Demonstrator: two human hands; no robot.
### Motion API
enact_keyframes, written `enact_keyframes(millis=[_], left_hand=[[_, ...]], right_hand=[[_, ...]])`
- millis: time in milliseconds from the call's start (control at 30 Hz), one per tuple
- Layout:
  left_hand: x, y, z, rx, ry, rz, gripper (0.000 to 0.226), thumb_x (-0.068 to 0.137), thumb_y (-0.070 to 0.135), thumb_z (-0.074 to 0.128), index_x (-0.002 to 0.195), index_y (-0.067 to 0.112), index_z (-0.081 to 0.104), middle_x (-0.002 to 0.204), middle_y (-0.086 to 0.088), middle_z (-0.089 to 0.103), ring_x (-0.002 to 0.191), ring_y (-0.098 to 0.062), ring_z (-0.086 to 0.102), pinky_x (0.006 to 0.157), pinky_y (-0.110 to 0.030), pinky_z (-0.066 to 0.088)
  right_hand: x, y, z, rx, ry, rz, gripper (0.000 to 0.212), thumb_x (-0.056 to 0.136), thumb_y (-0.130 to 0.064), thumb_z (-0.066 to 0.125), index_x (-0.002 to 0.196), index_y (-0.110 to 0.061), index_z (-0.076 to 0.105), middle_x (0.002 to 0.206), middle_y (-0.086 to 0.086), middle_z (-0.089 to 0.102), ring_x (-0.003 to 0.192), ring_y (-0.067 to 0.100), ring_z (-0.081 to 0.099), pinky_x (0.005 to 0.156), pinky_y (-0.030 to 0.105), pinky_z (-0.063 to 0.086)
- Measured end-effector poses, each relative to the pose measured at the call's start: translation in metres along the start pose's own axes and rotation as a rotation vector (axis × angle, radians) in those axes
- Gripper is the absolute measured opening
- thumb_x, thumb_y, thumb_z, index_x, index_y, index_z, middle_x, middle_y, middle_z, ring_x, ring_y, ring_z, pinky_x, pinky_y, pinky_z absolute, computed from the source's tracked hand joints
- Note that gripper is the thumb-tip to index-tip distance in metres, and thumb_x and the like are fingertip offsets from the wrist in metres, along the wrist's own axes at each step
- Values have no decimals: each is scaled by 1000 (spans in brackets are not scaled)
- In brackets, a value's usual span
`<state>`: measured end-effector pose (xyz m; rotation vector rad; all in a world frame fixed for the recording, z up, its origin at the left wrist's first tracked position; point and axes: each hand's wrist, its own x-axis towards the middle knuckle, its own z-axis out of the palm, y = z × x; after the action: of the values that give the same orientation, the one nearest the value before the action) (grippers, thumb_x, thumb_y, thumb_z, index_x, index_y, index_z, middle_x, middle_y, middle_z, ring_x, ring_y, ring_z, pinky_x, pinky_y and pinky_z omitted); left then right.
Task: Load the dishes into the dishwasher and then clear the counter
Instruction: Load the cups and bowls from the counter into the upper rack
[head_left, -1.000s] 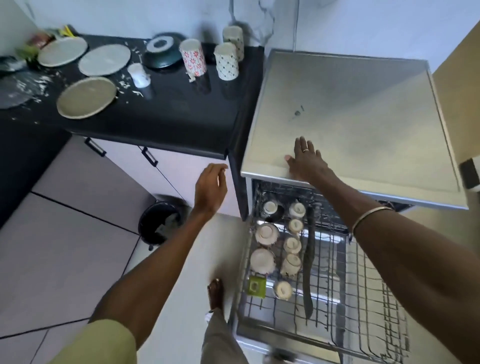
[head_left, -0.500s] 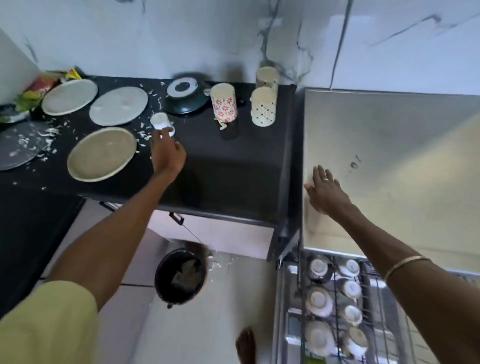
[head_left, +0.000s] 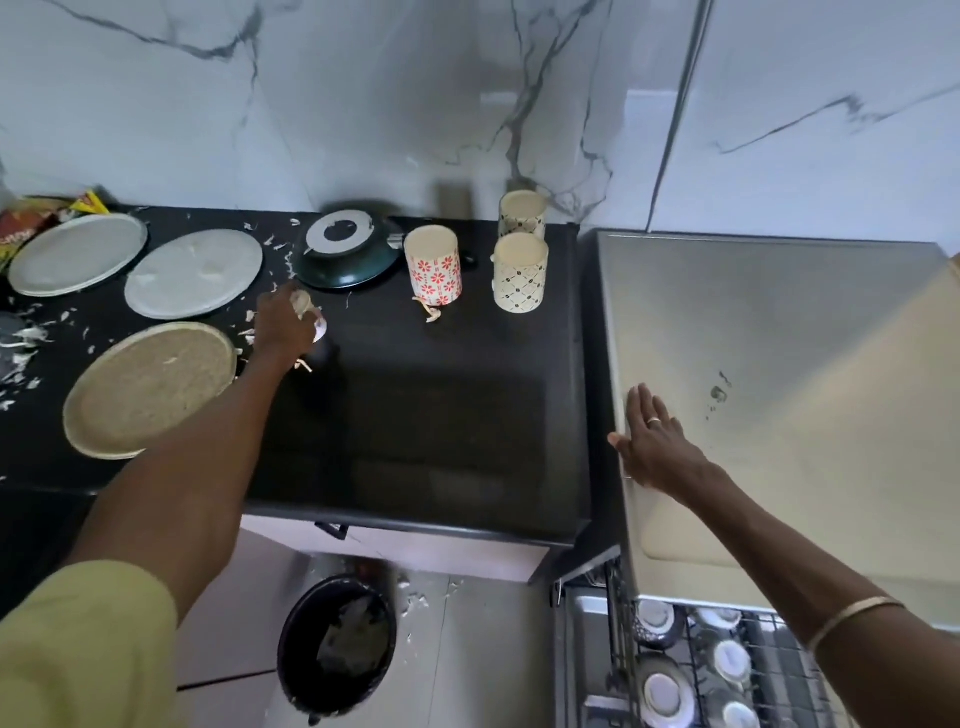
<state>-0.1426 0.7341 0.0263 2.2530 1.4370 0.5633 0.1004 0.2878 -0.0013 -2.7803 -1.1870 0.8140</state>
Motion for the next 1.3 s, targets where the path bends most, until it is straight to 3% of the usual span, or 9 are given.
enact_keyframes(millis=[133, 300, 567, 733, 1033, 1133, 1300], left_hand=[[-16, 14, 2, -78, 86, -8, 47, 76, 7, 72, 122, 4, 61, 121, -28, 57, 110, -40, 56, 92, -33, 42], [-73, 43, -4, -161, 102, 57, 48, 77, 6, 75, 123, 7, 60, 123, -22, 57, 113, -34, 54, 92, -27, 38], [-225, 114, -3, -357, 76, 176, 54, 74, 1, 78, 124, 6, 59, 124, -14, 58, 109, -17, 54, 94, -15, 37], [-334, 179, 13, -428, 20, 281, 53, 71, -3, 78, 122, 4, 62, 120, -16, 59, 104, -14, 53, 86, 4, 31], [-546, 274, 47, -548, -110, 411, 51, 72, -1, 79, 120, 6, 61, 117, -13, 61, 106, -17, 58, 89, -3, 37], [-610, 277, 69, -562, -196, 375, 54, 70, -4, 80, 119, 8, 61, 118, -10, 61, 106, -17, 59, 90, -5, 38], [-696, 254, 113, -421, -433, 311, 58, 71, 6, 82, 124, 16, 58, 123, -3, 57, 110, -11, 54, 93, -13, 43]], right_hand=[[1, 4, -2, 20, 2, -1, 72, 105, -42, 25, 153, -9, -18, 159, 10, -26, 148, 28, -19, 119, 42, -3], [0, 5, -4, 42, -14, -13, 74, 105, -43, 29, 153, -11, -17, 159, 9, -25, 148, 26, -18, 120, 43, -3], [-60, 30, -2, 26, 126, -62, 67, 106, -35, 28, 154, -3, -5, 163, 14, -10, 151, 29, -2, 121, 45, 12], [-119, 84, 4, 21, 134, -50, 65, 106, -34, 29, 155, -3, 0, 164, 13, -6, 151, 30, 1, 120, 47, 16], [-206, 204, 28, 15, 74, -51, 68, 105, -35, 32, 155, 0, 0, 163, 16, -4, 151, 33, 3, 119, 49, 16], [-218, 232, 40, 10, 72, -83, 67, 106, -33, 31, 154, 1, 0, 163, 18, -3, 150, 34, 5, 119, 49, 16], [-220, 251, 49, 12, 73, -154, 66, 107, -33, 27, 155, -1, -4, 163, 17, -8, 151, 33, -1, 121, 47, 9]])
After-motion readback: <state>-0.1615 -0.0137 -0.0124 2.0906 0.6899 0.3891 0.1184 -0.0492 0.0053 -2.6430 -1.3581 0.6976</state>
